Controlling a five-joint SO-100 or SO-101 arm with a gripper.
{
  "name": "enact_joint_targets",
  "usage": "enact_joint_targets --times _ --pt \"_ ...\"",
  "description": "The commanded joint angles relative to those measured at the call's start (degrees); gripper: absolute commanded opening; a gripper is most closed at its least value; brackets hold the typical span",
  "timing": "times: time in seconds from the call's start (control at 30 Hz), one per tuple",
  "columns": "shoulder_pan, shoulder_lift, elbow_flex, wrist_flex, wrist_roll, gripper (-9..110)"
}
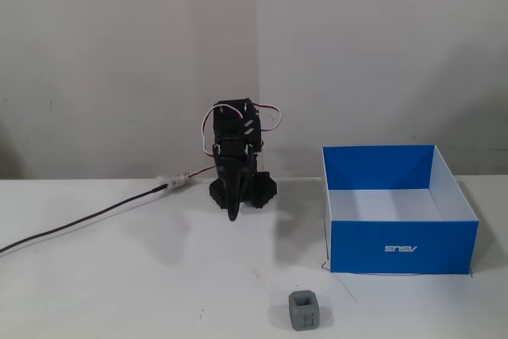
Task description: Pick the gray block and keep it in the box.
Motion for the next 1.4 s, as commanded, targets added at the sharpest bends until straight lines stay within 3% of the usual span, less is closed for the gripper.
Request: enact_joint_targets --times 0.0,0.23,0.43,0.7,1.03,1.37 --pt "-1.3 8.3 -6.9 1.4 -0.7 0" --pt "-4.6 -4.5 -13.2 2.5 -1.0 0" --pt "-6.9 -35.5 -28.0 -1.6 -0.9 0" --pt "-12.3 -61.2 -37.9 -3.3 -0.1 0" --pt "-16.1 -67.4 -36.0 -8.5 -0.2 24" --pt "-14.7 -86.5 -47.7 -9.7 0.0 25"
